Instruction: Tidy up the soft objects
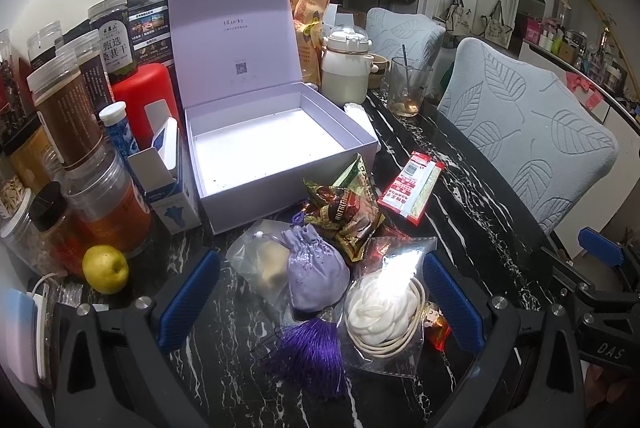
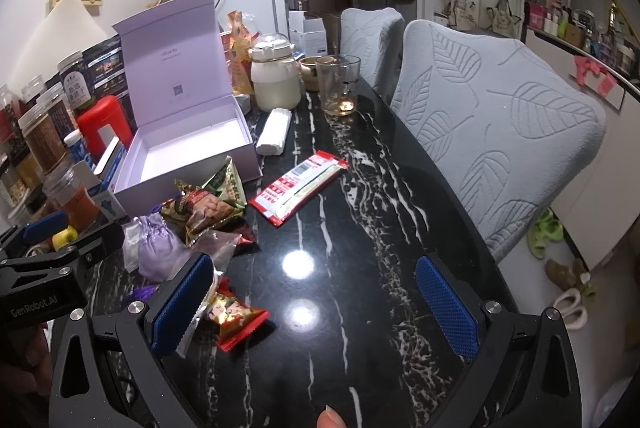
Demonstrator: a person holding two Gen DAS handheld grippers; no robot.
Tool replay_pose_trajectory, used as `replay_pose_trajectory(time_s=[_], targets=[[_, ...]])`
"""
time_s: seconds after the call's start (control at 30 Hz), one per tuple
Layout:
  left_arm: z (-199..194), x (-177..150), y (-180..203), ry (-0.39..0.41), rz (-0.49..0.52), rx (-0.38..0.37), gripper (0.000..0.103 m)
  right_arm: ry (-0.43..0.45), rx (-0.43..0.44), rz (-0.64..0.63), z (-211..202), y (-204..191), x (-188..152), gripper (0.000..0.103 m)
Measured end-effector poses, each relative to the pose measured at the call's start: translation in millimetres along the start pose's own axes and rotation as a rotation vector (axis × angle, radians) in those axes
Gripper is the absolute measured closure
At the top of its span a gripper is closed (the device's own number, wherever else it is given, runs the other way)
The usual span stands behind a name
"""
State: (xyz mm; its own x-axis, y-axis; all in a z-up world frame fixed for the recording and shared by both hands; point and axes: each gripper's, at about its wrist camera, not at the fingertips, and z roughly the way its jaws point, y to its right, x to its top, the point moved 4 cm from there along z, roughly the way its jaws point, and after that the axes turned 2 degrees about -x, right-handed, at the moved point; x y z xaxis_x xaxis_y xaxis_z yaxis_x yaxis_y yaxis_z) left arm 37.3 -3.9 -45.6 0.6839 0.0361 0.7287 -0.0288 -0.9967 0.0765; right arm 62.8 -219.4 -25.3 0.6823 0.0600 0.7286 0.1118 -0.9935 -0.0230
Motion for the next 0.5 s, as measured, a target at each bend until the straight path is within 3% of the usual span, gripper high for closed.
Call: replay_pose_trajectory(time_s=[0.5], targets=[[2.1,-1.0,4.1,-0.017,0.003,-0.01,0.0,-0.004,0.004,-0.002,1.7,-1.9,-0.7,0.0]])
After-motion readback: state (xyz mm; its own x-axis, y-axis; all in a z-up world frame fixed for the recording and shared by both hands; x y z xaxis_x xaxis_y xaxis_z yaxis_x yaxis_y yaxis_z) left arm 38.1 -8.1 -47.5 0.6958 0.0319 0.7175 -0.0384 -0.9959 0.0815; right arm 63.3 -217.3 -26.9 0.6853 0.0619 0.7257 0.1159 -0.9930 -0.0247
